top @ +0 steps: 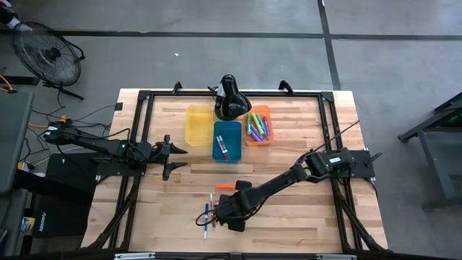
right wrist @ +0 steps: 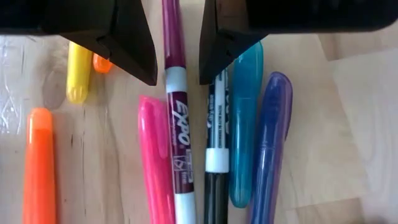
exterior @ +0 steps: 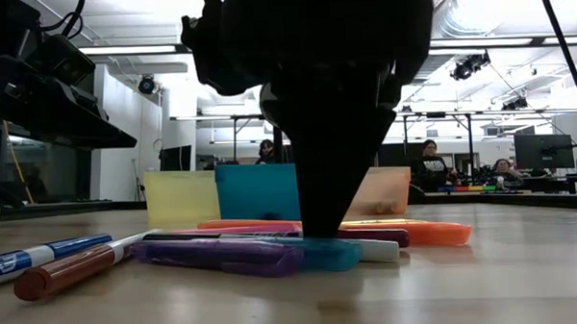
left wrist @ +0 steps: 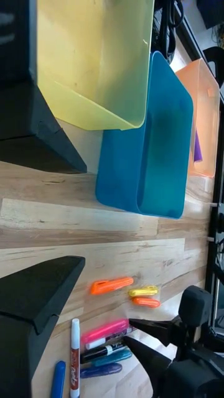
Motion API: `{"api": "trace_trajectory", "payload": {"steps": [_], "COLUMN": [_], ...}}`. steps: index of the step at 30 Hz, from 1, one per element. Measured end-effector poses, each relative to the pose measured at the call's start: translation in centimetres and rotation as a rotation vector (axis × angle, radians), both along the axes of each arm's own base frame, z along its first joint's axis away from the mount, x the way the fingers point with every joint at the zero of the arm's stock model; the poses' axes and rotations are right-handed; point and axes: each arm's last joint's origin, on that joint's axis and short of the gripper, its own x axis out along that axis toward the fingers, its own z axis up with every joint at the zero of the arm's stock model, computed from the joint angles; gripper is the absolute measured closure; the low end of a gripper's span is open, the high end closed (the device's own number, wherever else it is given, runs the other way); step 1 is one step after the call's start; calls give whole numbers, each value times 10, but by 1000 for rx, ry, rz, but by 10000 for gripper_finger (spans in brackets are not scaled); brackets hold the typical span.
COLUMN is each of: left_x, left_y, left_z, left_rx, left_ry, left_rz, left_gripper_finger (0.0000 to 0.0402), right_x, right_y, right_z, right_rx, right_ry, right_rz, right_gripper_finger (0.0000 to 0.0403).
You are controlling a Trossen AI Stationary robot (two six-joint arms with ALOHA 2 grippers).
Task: Pick & Place Markers
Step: Put the purple dry erase marker into the blue bin
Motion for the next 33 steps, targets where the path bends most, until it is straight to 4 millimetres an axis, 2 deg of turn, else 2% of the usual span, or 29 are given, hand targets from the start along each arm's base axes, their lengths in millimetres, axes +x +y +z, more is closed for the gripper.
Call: {"api": "trace_trajectory", "payload": {"steps": [13, 17, 24, 33], "left_x": [0, 0, 0, 0], "left_y": [0, 0, 0, 0], "left_z": [0, 0, 0, 0], "left_rx": [0, 0, 0, 0], "left_ry": [0, 0, 0, 0], "left_rz": [0, 0, 0, 0], "left_gripper_finger": [177, 177, 177, 177], "right_x": [4, 4, 4, 1], "right_y": [-2, -1, -1, -1], "right_z": [-5, -7, -7, 1], "right_rx": [11, 20, 31, 45], "right_ry": [-9, -2, 4, 10], "right_rz": [-7, -5, -4, -55], "right_gripper_finger": [297, 319, 380, 381]}}
